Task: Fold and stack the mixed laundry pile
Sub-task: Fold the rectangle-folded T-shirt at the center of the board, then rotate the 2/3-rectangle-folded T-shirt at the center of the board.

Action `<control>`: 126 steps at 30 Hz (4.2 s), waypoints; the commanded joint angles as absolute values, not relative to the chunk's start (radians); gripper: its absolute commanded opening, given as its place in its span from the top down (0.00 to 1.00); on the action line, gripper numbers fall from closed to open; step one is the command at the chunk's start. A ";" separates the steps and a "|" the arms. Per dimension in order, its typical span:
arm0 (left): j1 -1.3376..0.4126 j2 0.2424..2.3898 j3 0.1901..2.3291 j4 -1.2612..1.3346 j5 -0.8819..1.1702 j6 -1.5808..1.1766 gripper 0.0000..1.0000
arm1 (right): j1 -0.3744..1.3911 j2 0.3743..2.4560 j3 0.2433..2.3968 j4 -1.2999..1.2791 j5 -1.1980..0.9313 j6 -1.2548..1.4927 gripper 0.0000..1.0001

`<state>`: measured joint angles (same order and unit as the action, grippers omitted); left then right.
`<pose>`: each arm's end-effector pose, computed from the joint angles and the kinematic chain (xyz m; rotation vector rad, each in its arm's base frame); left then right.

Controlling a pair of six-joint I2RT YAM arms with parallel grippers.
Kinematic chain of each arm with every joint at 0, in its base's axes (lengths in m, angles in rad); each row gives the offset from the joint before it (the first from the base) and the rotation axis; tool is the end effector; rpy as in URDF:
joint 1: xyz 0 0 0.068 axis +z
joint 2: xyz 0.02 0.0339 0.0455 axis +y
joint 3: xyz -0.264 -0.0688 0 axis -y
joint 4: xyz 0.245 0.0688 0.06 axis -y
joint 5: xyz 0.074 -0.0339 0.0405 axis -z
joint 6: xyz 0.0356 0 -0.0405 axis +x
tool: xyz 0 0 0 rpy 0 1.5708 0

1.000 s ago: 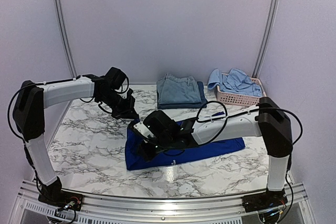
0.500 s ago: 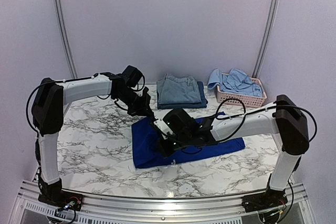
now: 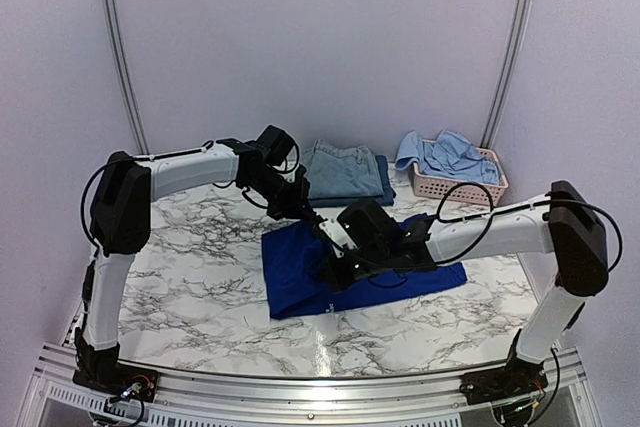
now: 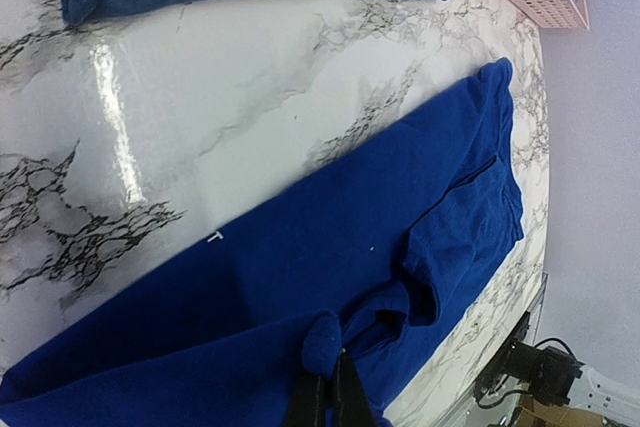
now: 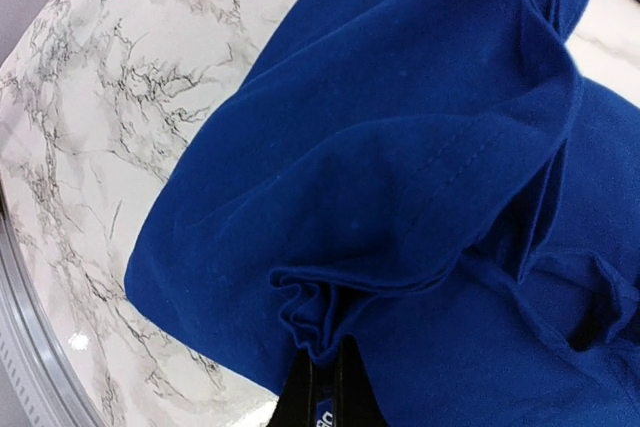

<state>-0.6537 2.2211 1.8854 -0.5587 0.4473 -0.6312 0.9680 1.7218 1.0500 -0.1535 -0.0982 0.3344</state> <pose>0.3854 -0.3147 0.2168 0.2434 2.6645 -1.0477 0.2030 0.3010 0.1886 -0.8303 2.3772 0.6951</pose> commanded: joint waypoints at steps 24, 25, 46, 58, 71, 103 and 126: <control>-0.730 2.517 2.275 -0.564 0.494 -0.725 1.00 | 0.810 1.528 0.847 -0.201 -0.113 0.276 1.00; -0.731 2.526 2.279 -0.564 0.491 -0.724 1.00 | 0.803 1.531 0.843 -0.200 -0.116 0.273 1.00; -0.775 2.612 2.358 -0.532 0.467 -0.760 1.00 | 0.773 1.487 0.786 -0.255 -0.135 0.276 1.00; -0.726 2.463 2.268 -0.538 0.394 -0.654 0.23 | 0.772 1.292 0.795 -0.399 -0.146 0.302 0.56; -0.631 2.155 1.981 -0.535 0.258 -0.486 0.01 | 0.663 1.560 1.074 -0.364 -0.211 0.344 0.75; -0.740 2.166 1.679 -0.546 0.220 -0.274 0.39 | 0.542 1.671 0.907 -0.338 -0.358 0.342 0.81; -1.081 1.635 1.128 -0.621 0.154 -0.536 0.53 | 0.540 1.475 0.863 -0.604 -0.145 0.382 0.76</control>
